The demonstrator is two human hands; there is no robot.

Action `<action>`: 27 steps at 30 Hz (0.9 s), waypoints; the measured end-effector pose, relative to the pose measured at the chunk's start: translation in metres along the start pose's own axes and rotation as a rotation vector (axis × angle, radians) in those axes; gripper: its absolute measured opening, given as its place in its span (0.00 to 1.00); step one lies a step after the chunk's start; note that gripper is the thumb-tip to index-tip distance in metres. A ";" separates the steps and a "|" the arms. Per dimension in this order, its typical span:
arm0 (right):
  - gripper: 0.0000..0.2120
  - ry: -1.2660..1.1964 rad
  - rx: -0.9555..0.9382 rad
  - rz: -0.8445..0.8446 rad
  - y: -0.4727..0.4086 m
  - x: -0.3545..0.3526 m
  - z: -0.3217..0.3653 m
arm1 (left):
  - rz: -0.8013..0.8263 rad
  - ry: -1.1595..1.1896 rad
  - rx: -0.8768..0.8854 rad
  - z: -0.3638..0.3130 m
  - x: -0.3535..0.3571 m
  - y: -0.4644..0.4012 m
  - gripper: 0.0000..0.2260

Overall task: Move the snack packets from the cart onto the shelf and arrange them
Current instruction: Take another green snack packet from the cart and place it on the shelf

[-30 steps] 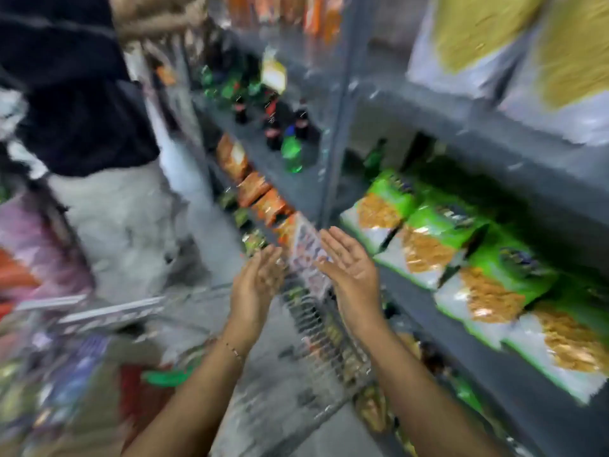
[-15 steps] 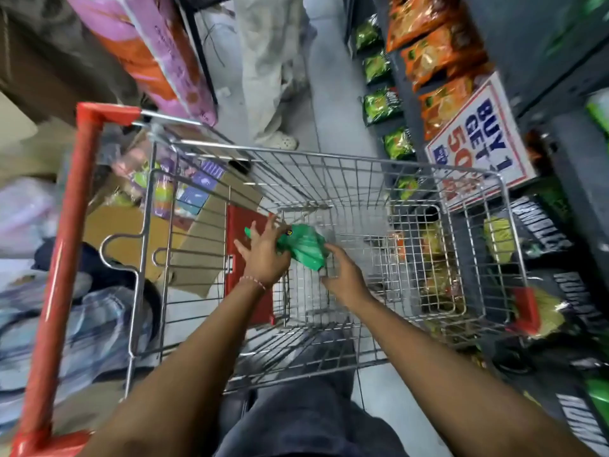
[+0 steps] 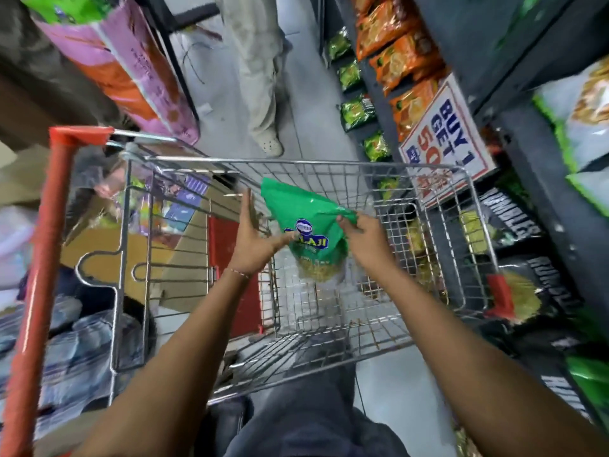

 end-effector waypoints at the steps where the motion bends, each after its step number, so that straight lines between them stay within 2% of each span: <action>1: 0.13 -0.019 -0.030 -0.039 0.011 -0.017 0.015 | 0.091 0.071 -0.029 -0.005 0.011 0.001 0.59; 3: 0.17 -0.067 -0.089 -0.103 0.036 -0.053 0.045 | 0.257 0.086 -0.069 -0.017 0.033 0.006 0.54; 6: 0.16 -0.101 -0.247 -0.206 0.078 -0.110 0.107 | 0.408 -0.022 -0.001 -0.067 0.073 0.015 0.45; 7: 0.15 -0.119 -0.305 -0.257 0.094 -0.129 0.130 | 0.418 -0.049 0.054 -0.088 0.087 0.018 0.39; 9: 0.20 -0.141 -0.438 -0.337 0.134 -0.166 0.178 | 0.369 0.004 0.186 -0.144 0.114 0.031 0.27; 10: 0.21 -0.137 -0.507 -0.353 0.155 -0.179 0.200 | 0.363 0.055 0.245 -0.171 0.123 0.040 0.25; 11: 0.18 -0.120 -0.573 -0.391 0.184 -0.201 0.225 | 0.378 0.101 0.323 -0.205 0.138 0.046 0.28; 13: 0.05 -0.155 -0.664 -0.391 0.228 -0.226 0.258 | 0.401 0.178 0.419 -0.257 0.153 0.058 0.33; 14: 0.06 -0.134 -0.730 -0.458 0.267 -0.243 0.276 | 0.442 0.196 0.503 -0.293 0.168 0.068 0.33; 16: 0.25 -0.090 -0.736 -0.475 0.306 -0.255 0.281 | 0.501 0.213 0.612 -0.344 0.178 0.094 0.31; 17: 0.31 -0.011 -0.729 -0.552 0.336 -0.265 0.284 | 0.544 0.221 0.694 -0.381 0.191 0.111 0.29; 19: 0.38 0.073 -0.675 -0.581 0.356 -0.265 0.274 | 0.584 0.230 0.779 -0.414 0.200 0.131 0.23; 22: 0.39 0.197 -0.634 -0.820 0.403 -0.281 0.263 | 0.752 0.237 0.888 -0.471 0.242 0.154 0.23; 25: 0.36 0.159 -0.632 -1.047 0.446 -0.314 0.255 | 0.930 0.227 0.916 -0.512 0.306 0.173 0.28; 27: 0.37 0.148 -0.586 -1.166 0.459 -0.340 0.246 | 1.032 0.233 0.909 -0.527 0.352 0.180 0.27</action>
Point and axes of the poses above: each hand's wrist, its own y-axis away from the middle knuckle, its own x-axis out of the palm, z = x × y, the point moved 3 cm from there along -y, towards the middle knuckle, and after that the axes turned 9 degrees about z, right-handed, at the moved point
